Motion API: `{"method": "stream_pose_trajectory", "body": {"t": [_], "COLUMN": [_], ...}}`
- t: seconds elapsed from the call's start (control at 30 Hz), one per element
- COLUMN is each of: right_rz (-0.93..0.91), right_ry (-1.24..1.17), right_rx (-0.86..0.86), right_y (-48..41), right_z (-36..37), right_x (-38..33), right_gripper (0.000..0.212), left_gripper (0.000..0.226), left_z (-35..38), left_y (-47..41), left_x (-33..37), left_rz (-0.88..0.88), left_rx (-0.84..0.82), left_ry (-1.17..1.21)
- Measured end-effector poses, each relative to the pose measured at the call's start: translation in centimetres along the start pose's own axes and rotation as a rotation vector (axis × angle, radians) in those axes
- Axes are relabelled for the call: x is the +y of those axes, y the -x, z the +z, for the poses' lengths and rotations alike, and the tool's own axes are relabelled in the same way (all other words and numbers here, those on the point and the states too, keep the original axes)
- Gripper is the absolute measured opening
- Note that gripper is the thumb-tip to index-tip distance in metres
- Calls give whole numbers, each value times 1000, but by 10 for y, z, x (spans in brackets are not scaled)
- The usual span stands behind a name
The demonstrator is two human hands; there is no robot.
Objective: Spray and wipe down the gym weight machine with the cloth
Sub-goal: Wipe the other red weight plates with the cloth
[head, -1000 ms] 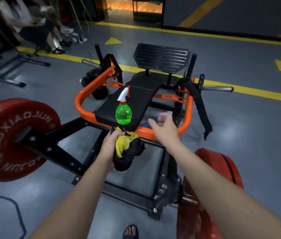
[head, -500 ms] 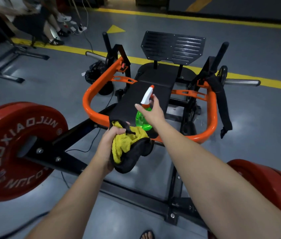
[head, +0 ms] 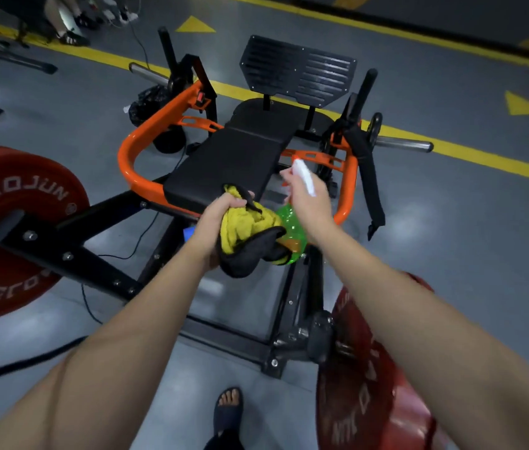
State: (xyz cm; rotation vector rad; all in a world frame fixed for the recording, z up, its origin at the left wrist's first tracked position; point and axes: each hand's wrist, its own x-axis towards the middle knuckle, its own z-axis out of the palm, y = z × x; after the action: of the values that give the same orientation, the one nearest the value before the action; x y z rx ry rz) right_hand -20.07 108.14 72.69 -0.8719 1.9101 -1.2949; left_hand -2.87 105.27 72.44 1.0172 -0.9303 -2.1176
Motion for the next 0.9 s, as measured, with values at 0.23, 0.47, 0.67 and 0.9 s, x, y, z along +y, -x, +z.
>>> {"method": "stream_pose_trajectory", "body": {"t": [0.23,0.47,0.67,0.9], "right_rz": [-37,-15,150,366], "right_ry": [-93,-283,-215,-270], "right_rx": [34,-22,-40,-131], "right_y": [74,152,192,219], "right_z": [-164,-296,-355,-372], "right_x": [-16,19,81,167], "right_gripper": [46,25,38,31], "left_gripper": [29,46,15,38], "left_z": [128,242,302,295], "left_y": [60,106,123,117], "left_x": [-25,-77,-145,-210], "left_rz": [-70,9,129,579], "left_rx": [-130,-115,118,302], "left_ry": [-106,-290,-299,-819]}}
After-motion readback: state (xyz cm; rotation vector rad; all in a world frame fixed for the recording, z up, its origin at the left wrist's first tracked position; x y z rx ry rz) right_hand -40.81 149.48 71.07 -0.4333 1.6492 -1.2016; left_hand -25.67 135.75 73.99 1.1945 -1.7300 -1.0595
